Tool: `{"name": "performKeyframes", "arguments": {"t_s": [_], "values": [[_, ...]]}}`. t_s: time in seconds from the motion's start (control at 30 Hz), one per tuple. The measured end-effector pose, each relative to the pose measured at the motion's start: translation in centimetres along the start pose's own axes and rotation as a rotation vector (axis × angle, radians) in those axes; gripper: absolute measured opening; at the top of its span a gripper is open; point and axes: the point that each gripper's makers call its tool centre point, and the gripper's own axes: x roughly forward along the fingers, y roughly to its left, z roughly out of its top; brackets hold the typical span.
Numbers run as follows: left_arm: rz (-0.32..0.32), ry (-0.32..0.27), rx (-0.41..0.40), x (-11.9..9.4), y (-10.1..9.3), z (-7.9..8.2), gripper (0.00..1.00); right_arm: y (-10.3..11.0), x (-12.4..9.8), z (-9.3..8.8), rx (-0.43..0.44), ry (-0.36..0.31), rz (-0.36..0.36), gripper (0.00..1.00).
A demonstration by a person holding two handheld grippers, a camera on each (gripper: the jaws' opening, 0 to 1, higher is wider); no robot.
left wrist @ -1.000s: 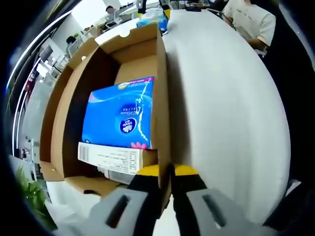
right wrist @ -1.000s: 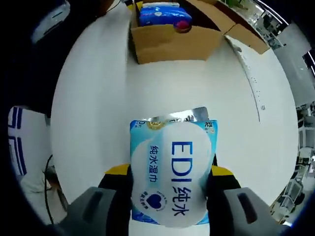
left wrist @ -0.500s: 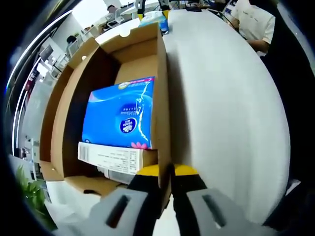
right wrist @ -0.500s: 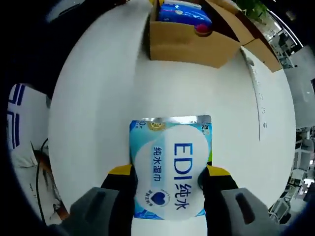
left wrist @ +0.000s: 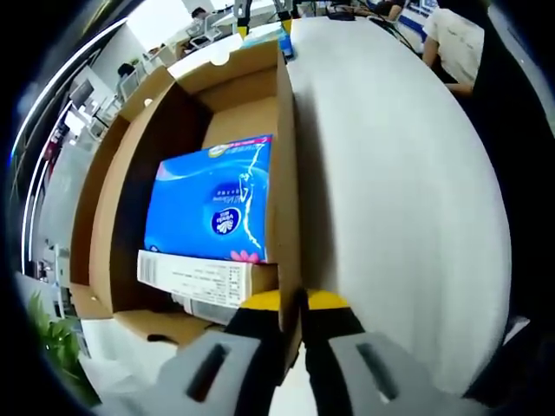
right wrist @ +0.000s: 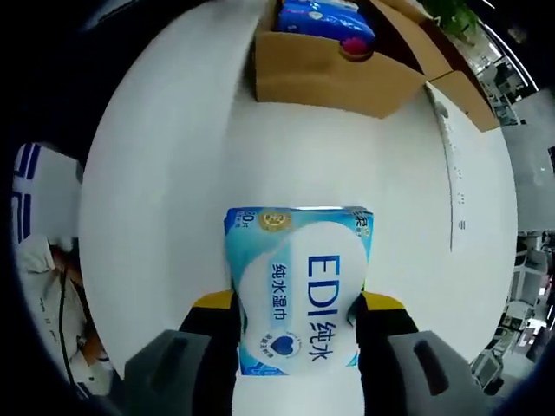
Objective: Operate the shoe box by opening the lid, removing the specified soft item, and placing it in the target area until the item is outside and the box remains undamaged.
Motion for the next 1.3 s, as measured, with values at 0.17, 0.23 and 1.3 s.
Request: {"name": "performKeyframes", "arguments": {"t_s": [0.17, 0.23, 1.3], "values": [[0.004, 0.000, 0.002, 0.0, 0.0, 0.0, 0.06, 0.0, 0.0, 0.0, 0.003, -0.002, 0.000, 0.55], [0.004, 0.000, 0.002, 0.0, 0.0, 0.0, 0.06, 0.0, 0.0, 0.0, 0.004, -0.002, -0.002, 0.55], [0.009, -0.005, 0.005, -0.3, 0.1, -0.1, 0.06, -0.3, -0.8, -0.1, 0.136, -0.007, -0.058, 0.68]]}}
